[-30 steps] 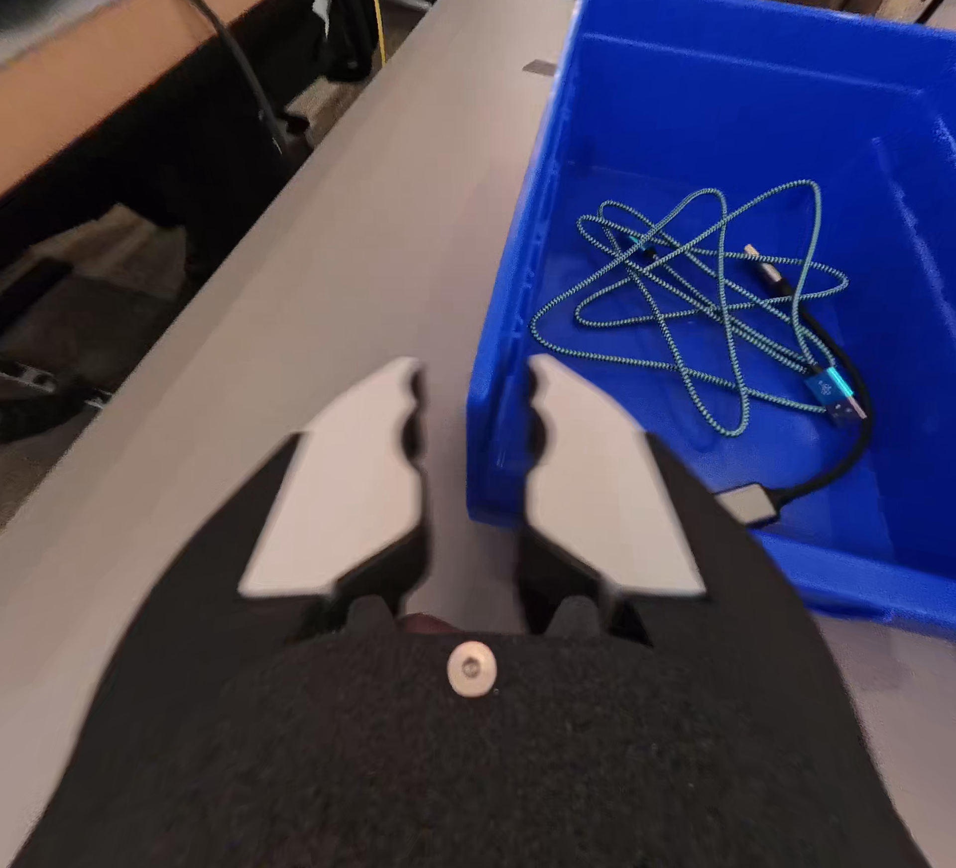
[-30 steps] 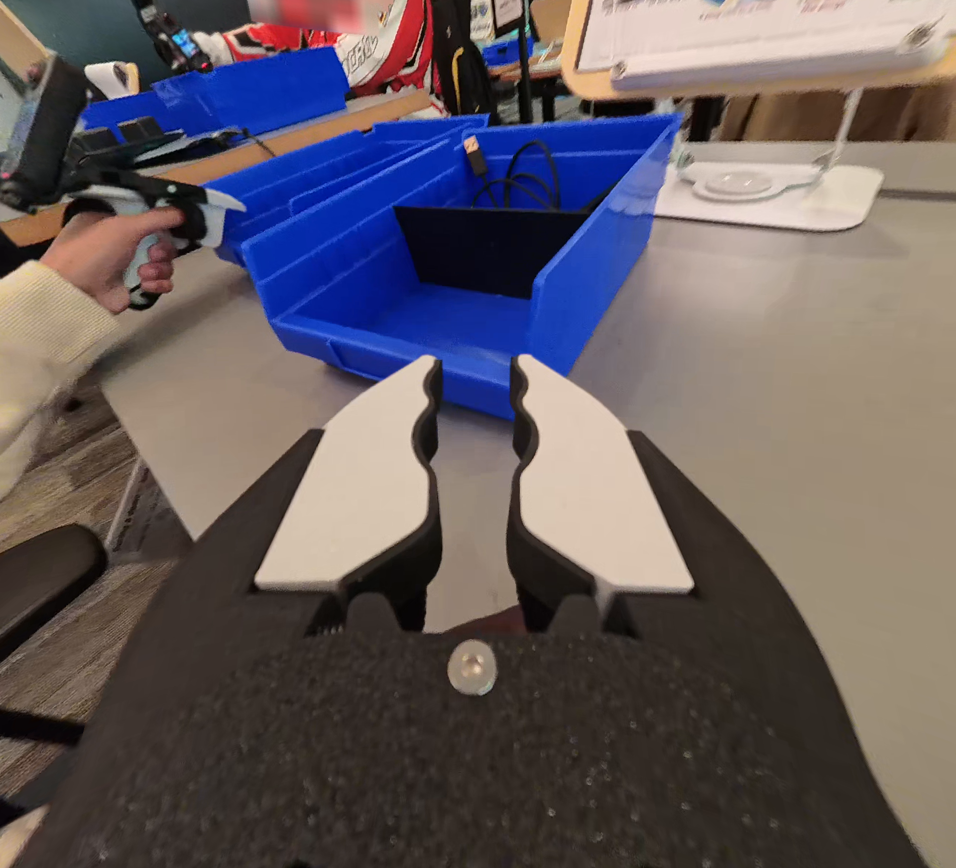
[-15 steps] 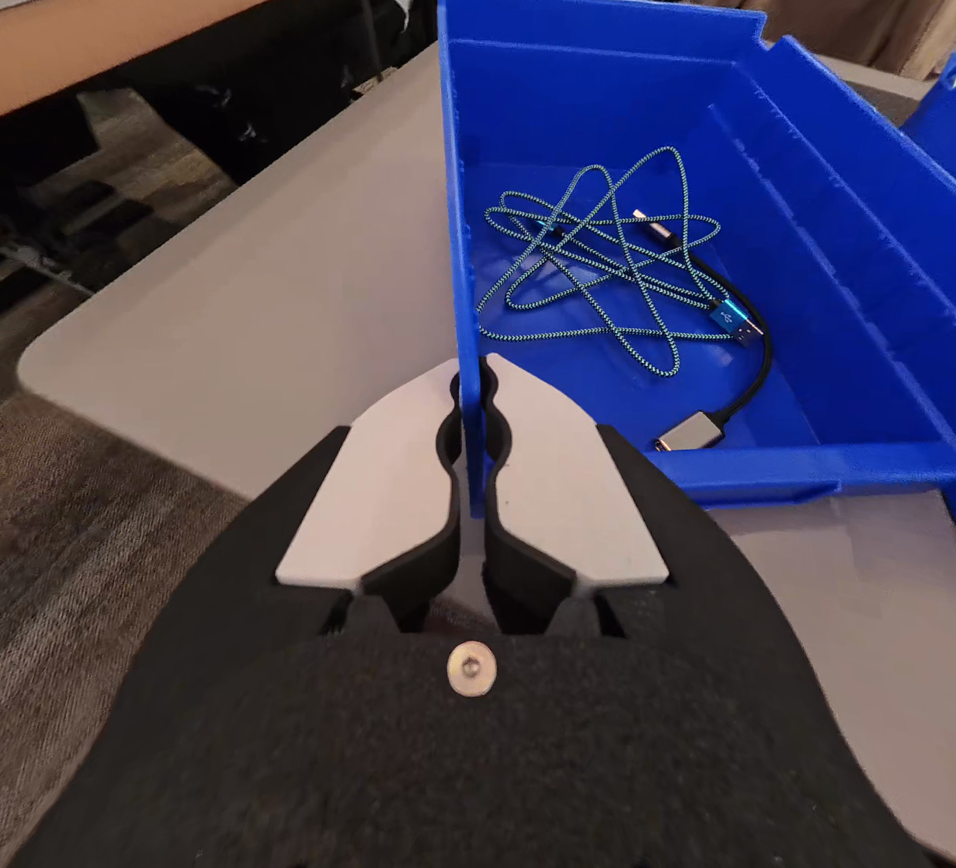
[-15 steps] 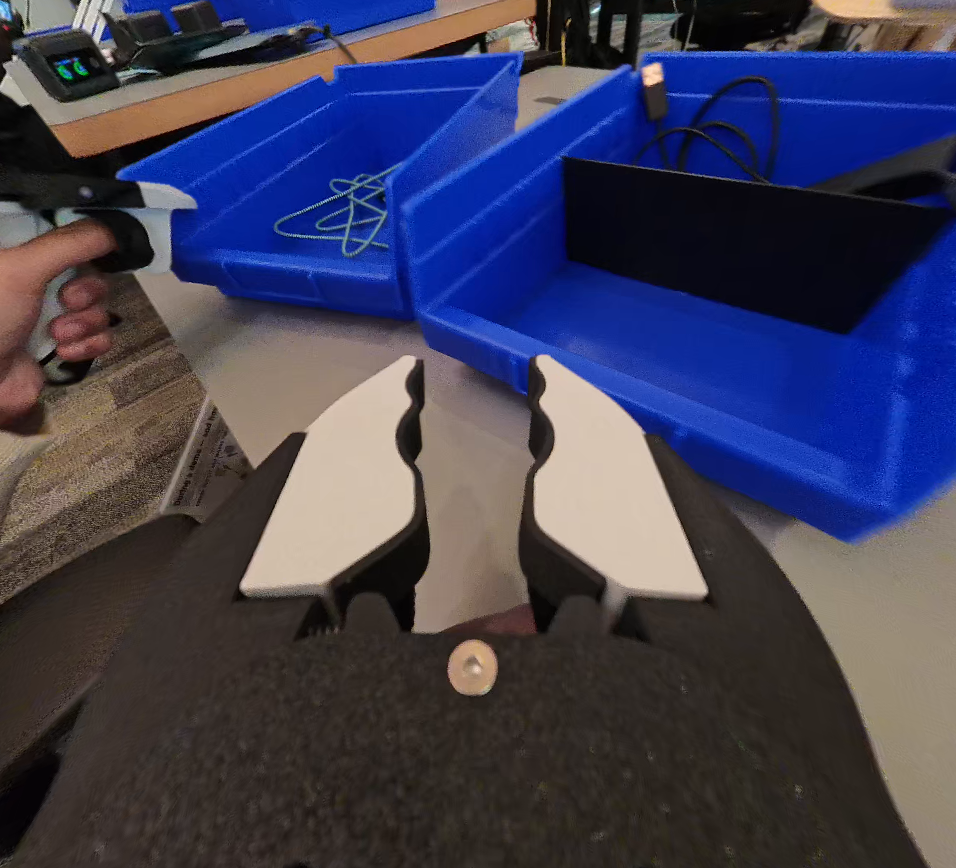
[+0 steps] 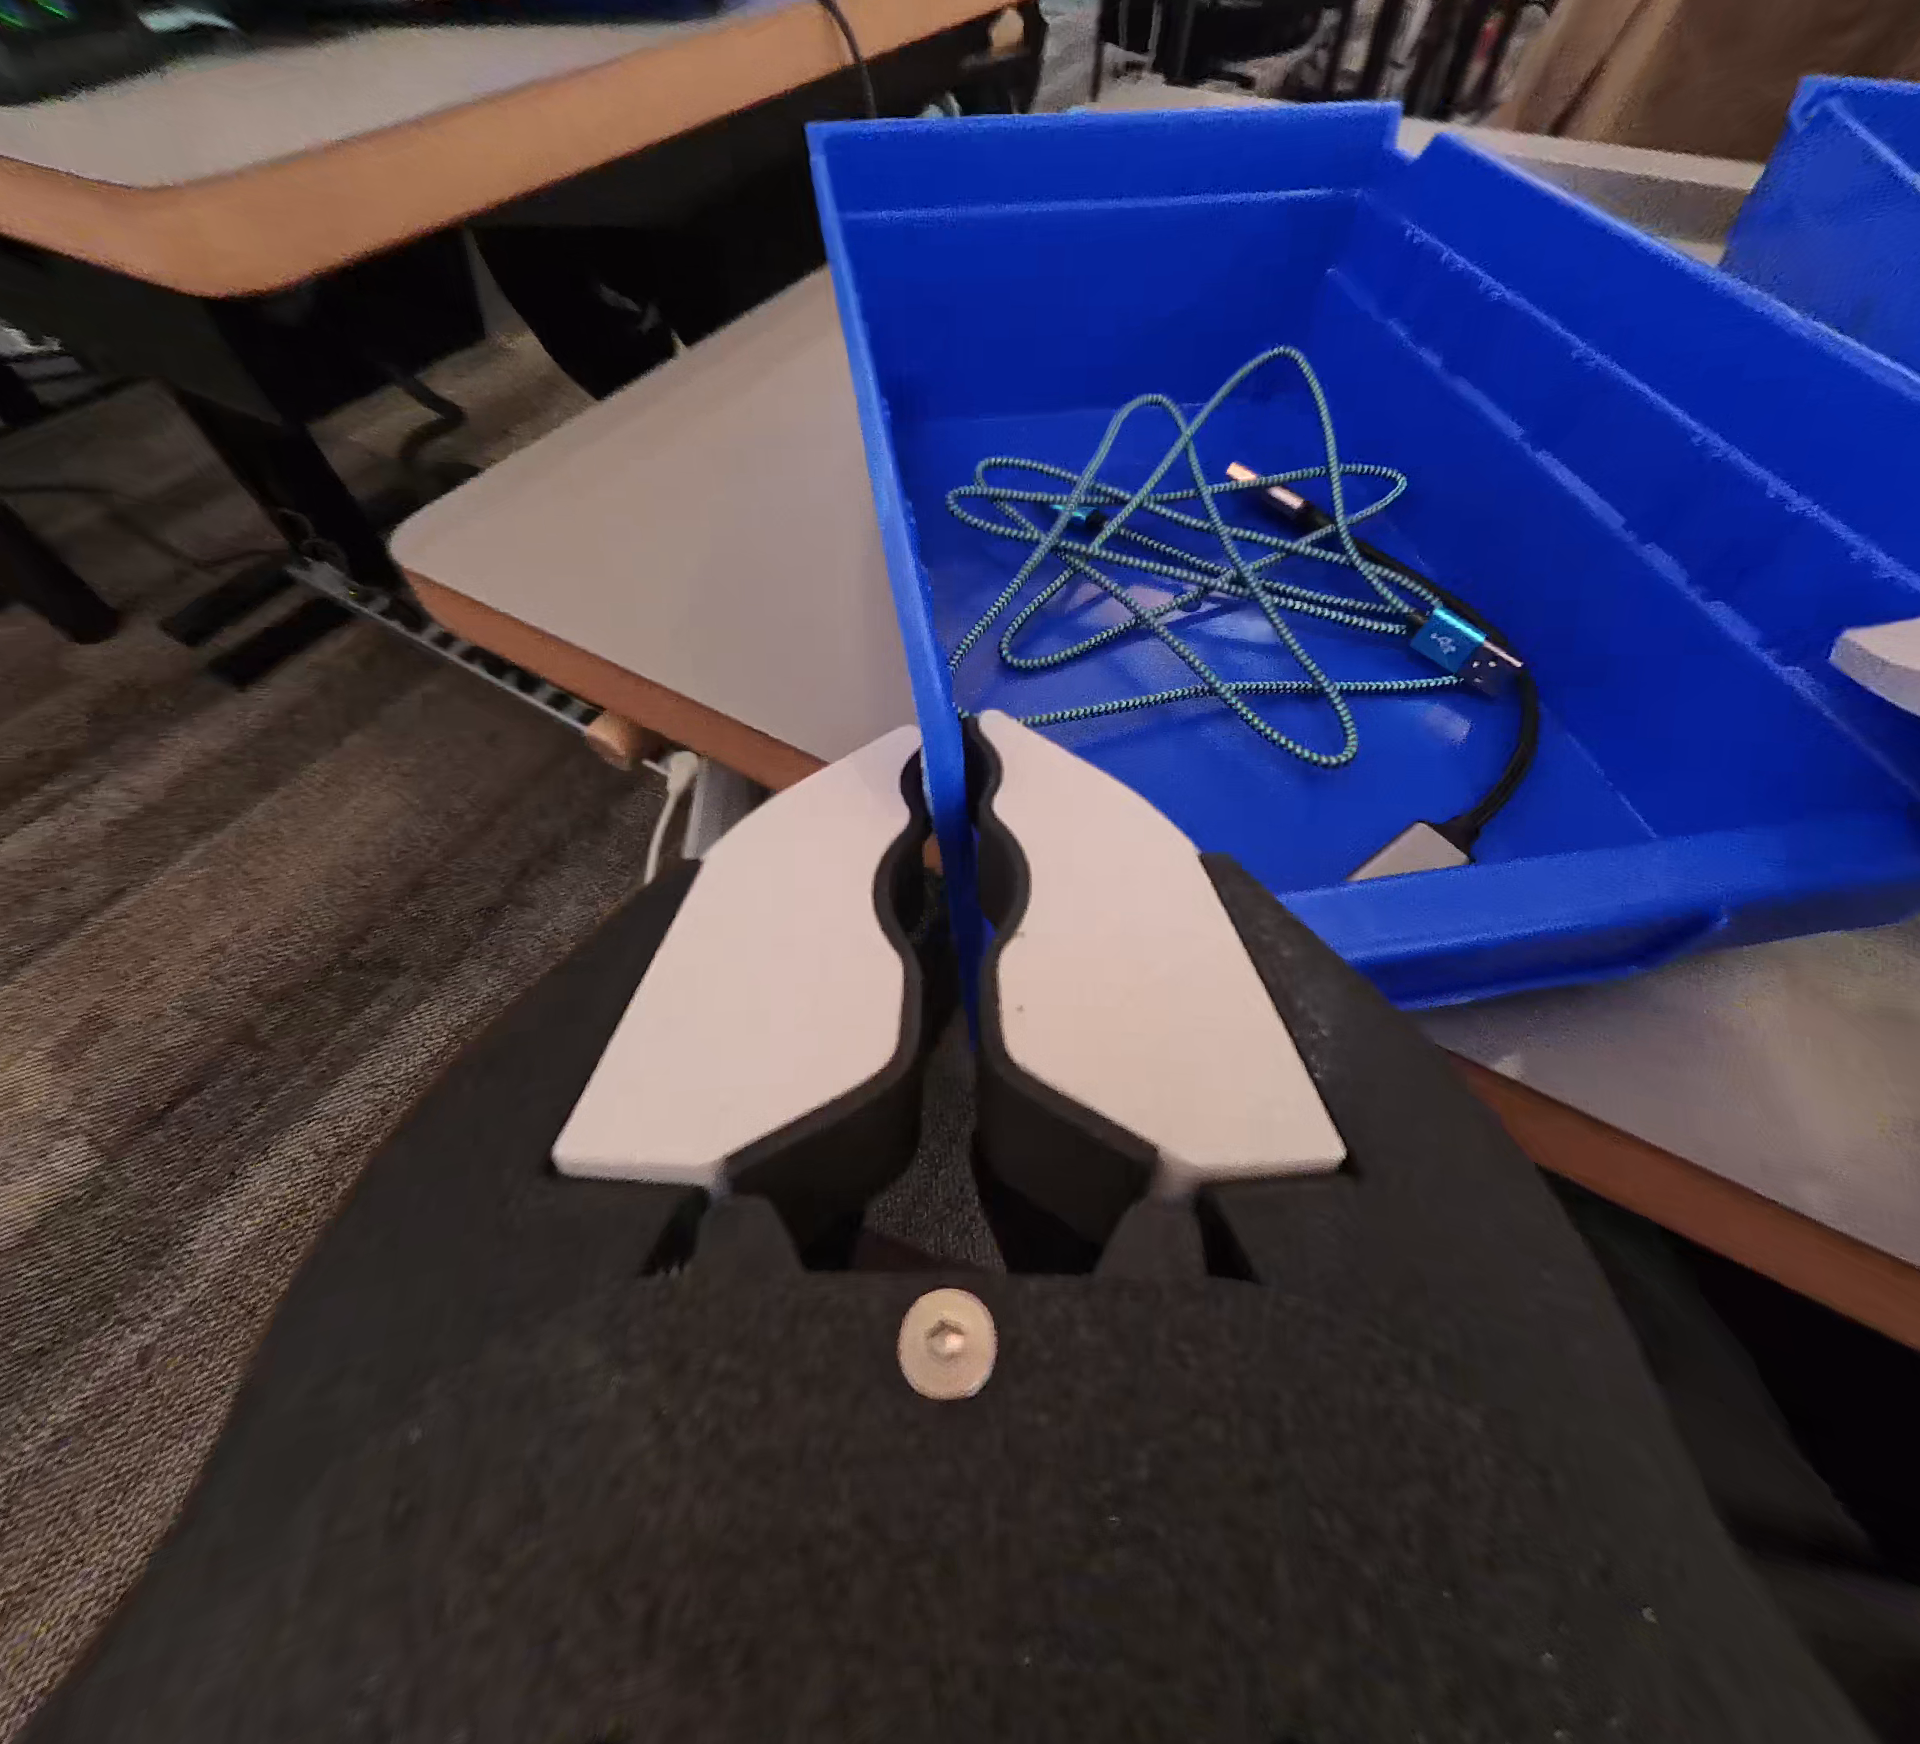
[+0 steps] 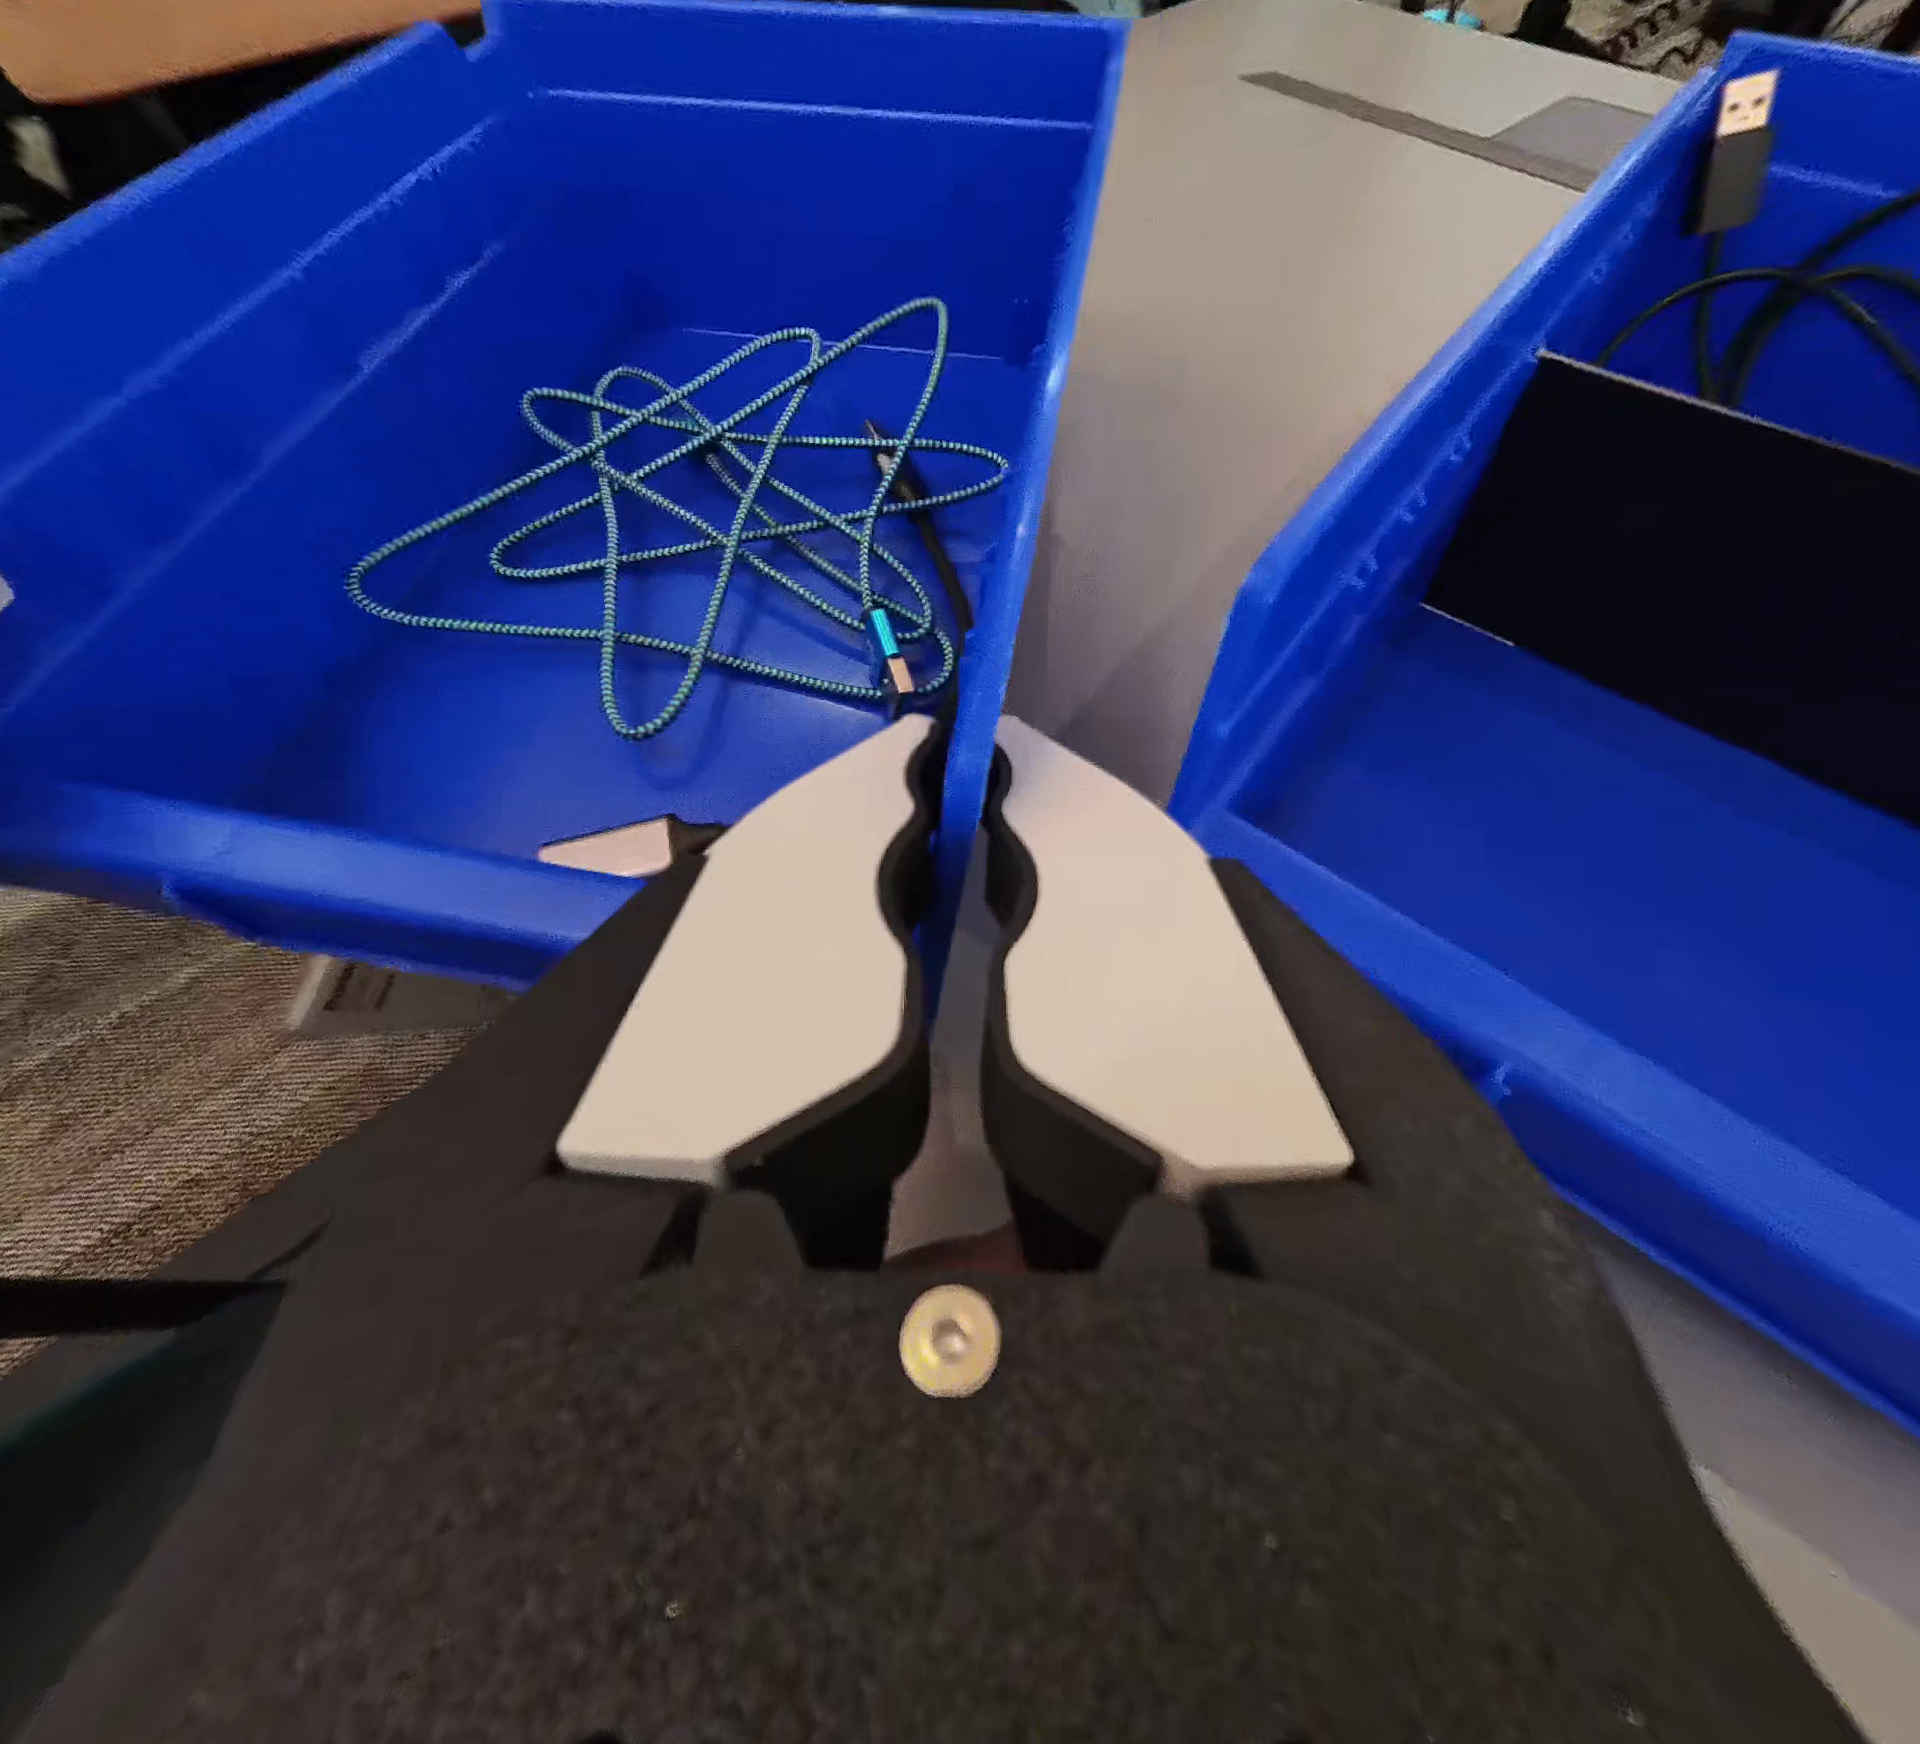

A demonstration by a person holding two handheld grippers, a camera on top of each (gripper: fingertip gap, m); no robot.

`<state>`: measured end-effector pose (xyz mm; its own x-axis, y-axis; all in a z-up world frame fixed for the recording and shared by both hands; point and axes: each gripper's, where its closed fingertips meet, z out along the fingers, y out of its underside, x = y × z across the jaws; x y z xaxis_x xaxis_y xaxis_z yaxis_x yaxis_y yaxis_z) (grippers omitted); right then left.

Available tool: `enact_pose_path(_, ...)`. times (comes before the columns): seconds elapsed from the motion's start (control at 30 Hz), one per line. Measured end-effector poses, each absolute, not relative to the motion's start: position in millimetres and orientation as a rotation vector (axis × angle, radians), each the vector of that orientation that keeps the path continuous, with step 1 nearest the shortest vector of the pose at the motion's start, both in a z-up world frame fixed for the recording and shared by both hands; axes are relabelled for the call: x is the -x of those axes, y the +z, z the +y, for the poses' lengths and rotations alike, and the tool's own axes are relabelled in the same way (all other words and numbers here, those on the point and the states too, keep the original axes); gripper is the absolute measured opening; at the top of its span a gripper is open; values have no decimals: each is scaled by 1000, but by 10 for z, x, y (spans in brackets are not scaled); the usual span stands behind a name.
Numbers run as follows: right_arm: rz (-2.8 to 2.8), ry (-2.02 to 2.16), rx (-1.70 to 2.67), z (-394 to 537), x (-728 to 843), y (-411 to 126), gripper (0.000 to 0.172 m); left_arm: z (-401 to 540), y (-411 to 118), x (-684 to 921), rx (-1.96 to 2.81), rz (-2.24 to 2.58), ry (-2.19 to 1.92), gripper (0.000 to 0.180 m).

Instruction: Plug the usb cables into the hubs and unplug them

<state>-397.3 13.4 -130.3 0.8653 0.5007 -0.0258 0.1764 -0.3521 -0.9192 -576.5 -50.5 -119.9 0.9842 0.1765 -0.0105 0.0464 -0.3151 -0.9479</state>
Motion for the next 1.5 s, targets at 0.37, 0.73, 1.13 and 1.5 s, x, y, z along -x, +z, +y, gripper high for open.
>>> enact_pose_path(0.37, -336, 254, 1671, -54, 3070, -5, 4, -467, 68, 4905, 1605, 36, 63, 4)
enact_pose_path(0.73, 128, -198, 1714, -645, -165, 425, 4, -77, 285, 1623, 1563, 462, -384, 5)
enact_pose_path(1.13, 346, -206, 1940, -1363, -2354, -842, 3, -600, -983, -625, 1719, 775, -528, 8)
enact_pose_path(1.5, 418, -89, 1999, -1309, -2693, -1357, 3, -752, -1296, -921, 1759, 890, -593, 32)
